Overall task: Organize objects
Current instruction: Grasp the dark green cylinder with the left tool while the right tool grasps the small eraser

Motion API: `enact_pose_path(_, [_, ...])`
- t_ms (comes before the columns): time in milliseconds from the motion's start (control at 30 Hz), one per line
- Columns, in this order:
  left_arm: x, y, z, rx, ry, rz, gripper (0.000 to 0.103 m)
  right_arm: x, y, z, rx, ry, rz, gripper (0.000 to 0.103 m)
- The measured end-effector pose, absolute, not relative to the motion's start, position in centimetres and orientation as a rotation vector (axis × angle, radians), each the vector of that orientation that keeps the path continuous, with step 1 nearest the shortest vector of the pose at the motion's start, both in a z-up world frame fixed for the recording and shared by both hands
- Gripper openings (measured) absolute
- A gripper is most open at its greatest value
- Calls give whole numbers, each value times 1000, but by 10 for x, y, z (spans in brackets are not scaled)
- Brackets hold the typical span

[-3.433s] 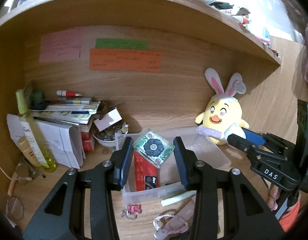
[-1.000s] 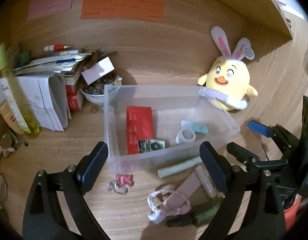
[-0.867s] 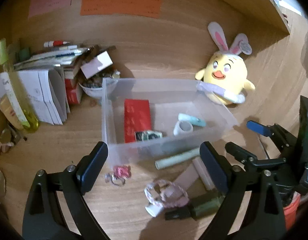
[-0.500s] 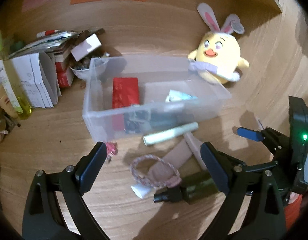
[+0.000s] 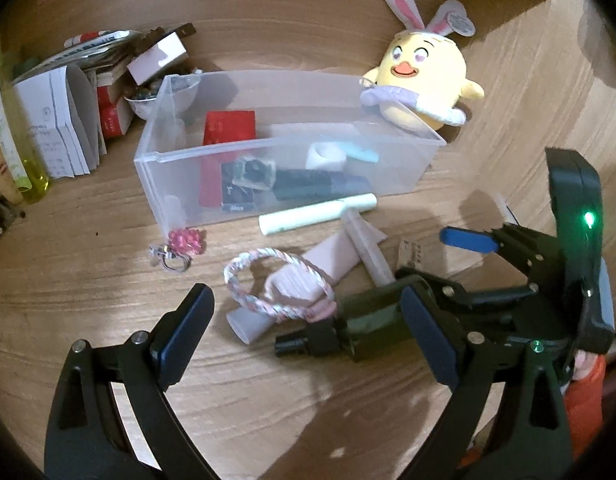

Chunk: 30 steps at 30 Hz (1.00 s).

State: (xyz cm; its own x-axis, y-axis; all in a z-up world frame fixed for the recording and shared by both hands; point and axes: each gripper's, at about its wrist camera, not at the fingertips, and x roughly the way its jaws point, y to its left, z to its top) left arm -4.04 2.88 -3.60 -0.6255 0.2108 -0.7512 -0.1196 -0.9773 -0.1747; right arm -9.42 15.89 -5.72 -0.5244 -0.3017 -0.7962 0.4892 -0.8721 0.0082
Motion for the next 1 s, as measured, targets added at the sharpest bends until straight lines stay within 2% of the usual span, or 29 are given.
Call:
enact_pose_path(133, [-37, 38, -37, -1253, -139, 2643, 96, -97, 157, -57, 1182, 300, -2381, 62])
enact_pose_path(233, [-37, 45, -39, -1260, -137, 2622, 96, -97, 154, -57, 1175, 318, -2366, 50])
enact_pose_path(267, [-37, 45, -40, -1261, -142, 2617, 96, -98, 153, -58, 1175, 332, -2361, 43])
enact_pose_path(333, [-37, 48, -41, -1263, -146, 2609, 96, -99, 153, -59, 1168, 345, -2370, 38])
enact_pose_path(667, [-37, 73, -46, -1242, -47, 2601, 95, -97, 178, -57, 1178, 284, -2432, 37])
enact_pose_path(700, [-38, 75, -47, -1243, -44, 2596, 93, -95, 183, -56, 1177, 272, -2442, 37])
enact_pose_path(767, [-42, 80, -51, -1255, -37, 2584, 82, -94, 187, -54, 1177, 255, -2456, 37])
enact_pose_path(833, [-45, 82, -55, -1274, -32, 2577, 68, -92, 194, -52, 1175, 229, -2468, 37])
enact_pose_path(1000, [-50, 79, -59, -1296, -71, 2566, 52, -90, 205, -48, 1166, 172, -2486, 37])
